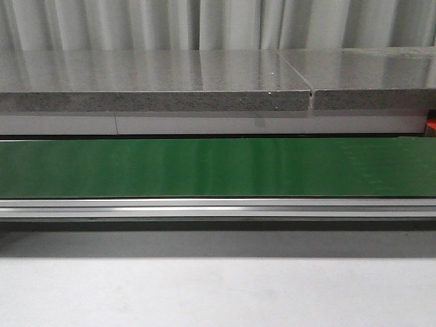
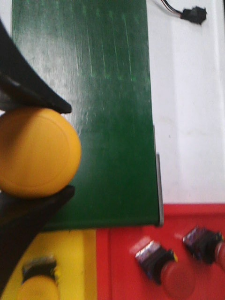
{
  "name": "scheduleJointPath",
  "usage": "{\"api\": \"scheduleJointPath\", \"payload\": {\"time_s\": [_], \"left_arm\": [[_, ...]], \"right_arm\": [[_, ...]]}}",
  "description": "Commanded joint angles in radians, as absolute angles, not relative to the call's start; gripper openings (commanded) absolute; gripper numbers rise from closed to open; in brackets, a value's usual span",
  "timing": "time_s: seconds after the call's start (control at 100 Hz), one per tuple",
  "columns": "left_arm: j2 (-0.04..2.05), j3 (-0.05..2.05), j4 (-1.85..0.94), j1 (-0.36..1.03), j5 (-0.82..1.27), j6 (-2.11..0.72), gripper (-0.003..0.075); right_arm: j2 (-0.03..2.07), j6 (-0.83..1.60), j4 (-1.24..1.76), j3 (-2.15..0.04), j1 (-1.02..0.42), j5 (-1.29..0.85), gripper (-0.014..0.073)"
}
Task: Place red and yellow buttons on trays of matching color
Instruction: 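Lower the yellow button into the yellow tray and open the right gripper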
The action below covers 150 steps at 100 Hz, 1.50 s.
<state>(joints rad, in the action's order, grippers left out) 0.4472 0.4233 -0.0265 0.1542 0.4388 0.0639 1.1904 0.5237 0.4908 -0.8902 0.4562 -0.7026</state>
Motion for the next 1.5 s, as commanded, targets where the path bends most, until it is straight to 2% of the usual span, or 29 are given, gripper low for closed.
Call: {"api": "scheduleJointPath", "payload": {"time_s": [0.0,0.23,0.47,0.73,1.15,1.49], "left_arm": [[0.449,0.450,-0.035,0.162,0.359,0.064,-0.0019],[0.449,0.450,-0.035,0.162,0.359,0.064,-0.0019],[0.449,0.450,-0.035,0.162,0.359,0.064,-0.0019],[0.449,0.450,-0.035,0.162,0.359,0.064,-0.0019],[0.449,0.450,-0.035,0.162,0.359,0.064,-0.0019],[0.449,0.450,-0.035,0.162,0.359,0.064,-0.0019]], "right_arm": [[1.140,0.510,0.475,-0.920,0.528,-0.706,0.0109],[1.126,0.479,0.416,-0.895,0.667,-0.733,0.0109],[1.126,0.479,0.416,-0.776,0.725,-0.613,0.0109],[1.174,0.480,0.416,-0.673,0.731,-0.440,0.0109],[1.357,0.487,0.416,-0.673,0.731,-0.363,0.0109],[1.404,0.487,0.416,-0.673,0.731,-0.334,0.0109]]}}
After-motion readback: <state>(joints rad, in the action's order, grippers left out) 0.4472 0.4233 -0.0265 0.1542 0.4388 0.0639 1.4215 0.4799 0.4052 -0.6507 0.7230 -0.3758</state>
